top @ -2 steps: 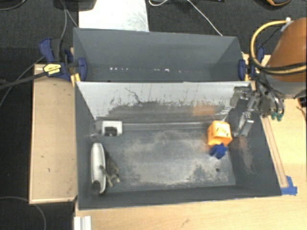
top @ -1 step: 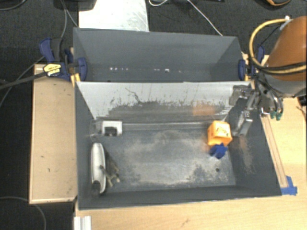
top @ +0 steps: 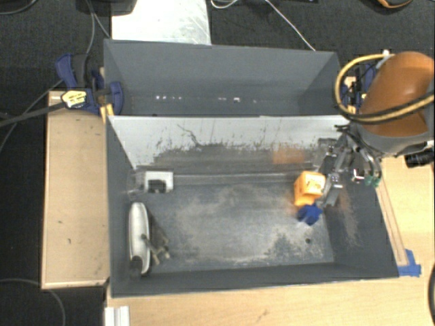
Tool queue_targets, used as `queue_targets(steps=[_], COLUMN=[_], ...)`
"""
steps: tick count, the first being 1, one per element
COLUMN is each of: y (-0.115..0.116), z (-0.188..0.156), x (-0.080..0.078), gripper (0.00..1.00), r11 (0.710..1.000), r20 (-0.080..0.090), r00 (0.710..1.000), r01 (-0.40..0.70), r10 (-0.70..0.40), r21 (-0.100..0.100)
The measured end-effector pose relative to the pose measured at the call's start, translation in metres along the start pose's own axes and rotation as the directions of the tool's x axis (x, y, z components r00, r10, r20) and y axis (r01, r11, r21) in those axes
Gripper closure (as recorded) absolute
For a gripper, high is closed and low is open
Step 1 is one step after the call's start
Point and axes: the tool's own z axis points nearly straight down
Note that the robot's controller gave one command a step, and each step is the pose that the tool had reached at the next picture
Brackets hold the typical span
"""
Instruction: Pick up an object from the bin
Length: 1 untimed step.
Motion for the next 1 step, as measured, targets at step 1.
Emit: queue_targets(steps=[1], y=[0.0129], z=[-0.0291], x=[-0.0044], gripper=[0.00], r11=[0.992], r20=[0.014], r00=[0.992], r01=[0.126], r10=[-0.126], r21=[0.003])
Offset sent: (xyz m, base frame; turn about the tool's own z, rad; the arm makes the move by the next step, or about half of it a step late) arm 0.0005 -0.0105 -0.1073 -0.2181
